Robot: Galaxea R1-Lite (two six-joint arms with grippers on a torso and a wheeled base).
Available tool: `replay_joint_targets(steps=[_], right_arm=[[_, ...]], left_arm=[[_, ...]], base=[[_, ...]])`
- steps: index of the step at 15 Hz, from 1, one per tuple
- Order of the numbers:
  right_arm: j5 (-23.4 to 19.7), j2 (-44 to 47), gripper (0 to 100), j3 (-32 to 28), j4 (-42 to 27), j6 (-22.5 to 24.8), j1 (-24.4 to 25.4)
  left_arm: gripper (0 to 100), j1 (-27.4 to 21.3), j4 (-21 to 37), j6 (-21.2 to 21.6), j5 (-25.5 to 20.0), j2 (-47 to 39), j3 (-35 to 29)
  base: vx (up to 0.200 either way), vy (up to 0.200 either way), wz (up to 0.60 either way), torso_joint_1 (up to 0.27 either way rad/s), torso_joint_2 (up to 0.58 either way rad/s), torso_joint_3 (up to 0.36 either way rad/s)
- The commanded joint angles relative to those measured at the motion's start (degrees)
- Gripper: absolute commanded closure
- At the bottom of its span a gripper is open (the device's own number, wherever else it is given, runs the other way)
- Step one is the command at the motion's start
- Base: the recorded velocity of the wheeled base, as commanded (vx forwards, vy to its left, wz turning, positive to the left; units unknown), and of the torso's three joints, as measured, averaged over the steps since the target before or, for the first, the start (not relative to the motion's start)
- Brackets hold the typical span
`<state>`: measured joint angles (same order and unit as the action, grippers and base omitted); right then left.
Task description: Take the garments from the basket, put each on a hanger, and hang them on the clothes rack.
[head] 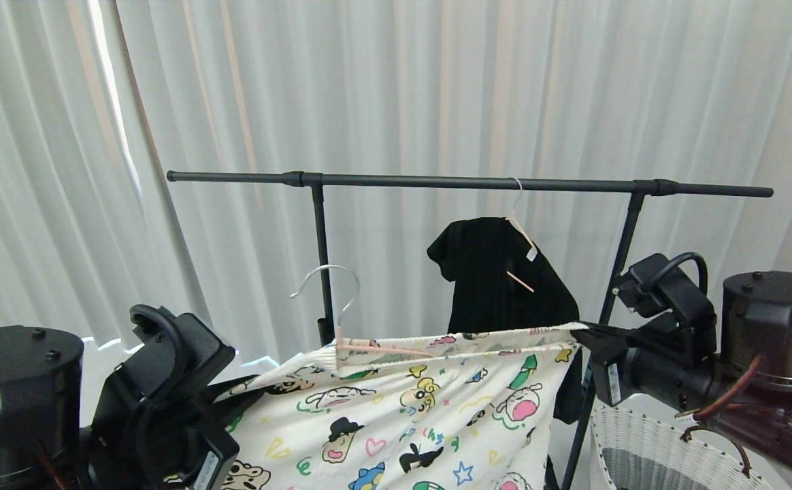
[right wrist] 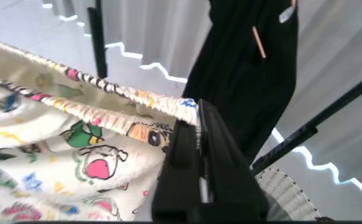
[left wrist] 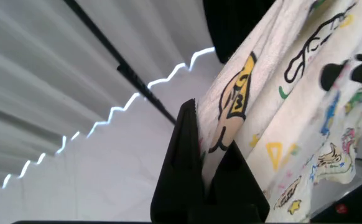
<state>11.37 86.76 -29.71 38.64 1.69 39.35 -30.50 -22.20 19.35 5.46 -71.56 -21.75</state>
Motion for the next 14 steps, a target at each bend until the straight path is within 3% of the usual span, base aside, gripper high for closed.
replay_joint_targets(steps=[1,3,6,8,10,12,14], right_arm=[[-0.21,-2.91,0,-0.35,-1.03,0.15,1.25],[-0.74,-4.85,0,-0.61,-2.78,0.59,2.40],[-7.07,-8.89,0,-0.88,-7.27,3.75,2.57],[-11.37,-11.97,0,-2.72,-13.51,4.63,2.66],[-17.00,-16.36,0,-5.89,-24.93,4.55,2.57],[-19.55,-18.12,0,-7.73,-30.38,4.55,2.48],[-19.90,-17.77,0,-8.26,-31.35,5.42,3.28]], left_arm=[[100,-0.35,0.05,-0.01,-0.01,-1.04,0.21],[100,-0.52,0.05,-0.10,0.08,-1.30,0.48],[100,-1.23,-0.21,-0.63,0.08,-1.39,0.13],[100,-2.02,-0.21,-0.71,0.08,-1.39,0.30],[100,-2.11,-0.21,-0.71,0.08,-1.57,0.21],[100,-2.19,-0.30,-1.42,0.08,-1.39,0.04],[100,-8.61,-0.30,-3.61,-0.19,0.89,0.83]], base=[[0.000,0.000,0.00,0.000,0.00,0.000],[0.000,0.000,0.00,0.000,0.00,0.000],[0.000,0.000,0.00,0.000,0.00,0.000],[0.000,0.000,0.00,0.000,0.00,0.000],[0.000,0.000,0.00,0.000,0.00,0.000],[0.000,0.000,0.00,0.000,0.00,0.000],[0.000,0.000,0.00,0.000,0.00,0.000]])
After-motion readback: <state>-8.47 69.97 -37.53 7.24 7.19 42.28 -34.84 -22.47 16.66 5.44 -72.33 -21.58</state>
